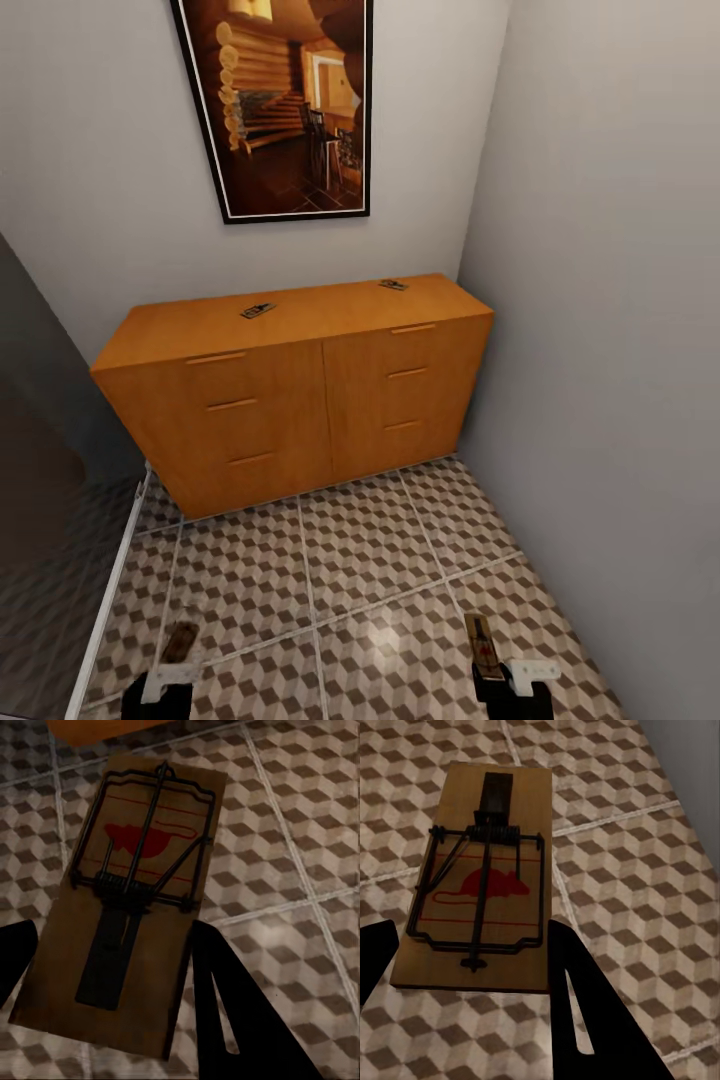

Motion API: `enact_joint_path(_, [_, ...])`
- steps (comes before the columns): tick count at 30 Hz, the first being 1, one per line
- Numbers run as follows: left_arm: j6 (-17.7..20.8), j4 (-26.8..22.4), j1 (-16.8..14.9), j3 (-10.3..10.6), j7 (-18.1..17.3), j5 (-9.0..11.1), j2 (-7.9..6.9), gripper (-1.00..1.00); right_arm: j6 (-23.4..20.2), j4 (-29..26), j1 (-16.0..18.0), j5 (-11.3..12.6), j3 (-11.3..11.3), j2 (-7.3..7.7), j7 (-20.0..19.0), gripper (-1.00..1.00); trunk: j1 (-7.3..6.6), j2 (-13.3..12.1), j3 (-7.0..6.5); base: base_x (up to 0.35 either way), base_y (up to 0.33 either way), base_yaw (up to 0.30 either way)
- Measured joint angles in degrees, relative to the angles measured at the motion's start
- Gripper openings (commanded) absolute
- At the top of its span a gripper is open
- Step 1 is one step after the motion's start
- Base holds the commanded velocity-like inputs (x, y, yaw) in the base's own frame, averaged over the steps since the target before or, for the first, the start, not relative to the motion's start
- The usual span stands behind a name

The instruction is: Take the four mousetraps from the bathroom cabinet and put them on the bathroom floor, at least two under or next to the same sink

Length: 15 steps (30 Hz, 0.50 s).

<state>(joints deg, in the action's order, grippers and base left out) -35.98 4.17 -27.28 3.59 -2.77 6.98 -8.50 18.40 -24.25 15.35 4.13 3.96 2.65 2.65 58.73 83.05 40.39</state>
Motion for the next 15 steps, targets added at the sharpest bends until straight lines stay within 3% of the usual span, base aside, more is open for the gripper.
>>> enact_joint_path(6, [-7.65,0.02,5.44,-0.03,4.20,0.68,3.67,-1.00,4.44,1.01,0.00,0.00,0.22,0.11,-0.17,-1.00,0.00,0.00,0.00,0.000,0.000,0.000])
enact_joint_path(9, [-9.09,0.02,6.38,-0.08,8.19,0.70,5.18,-1.00,6.34,2.95,-0.01,0.01,0.30,0.04,-0.20,-1.00,0.00,0.00,0.00,0.000,0.000,0.000])
enact_joint_path(15, [-9.41,0.04,6.70,-0.11,10.34,0.67,5.79,-1.00,7.09,4.23,0.00,0.00,0.33,0.02,-0.19,-1.00,0.00,0.00,-0.01,0.000,0.000,0.000])
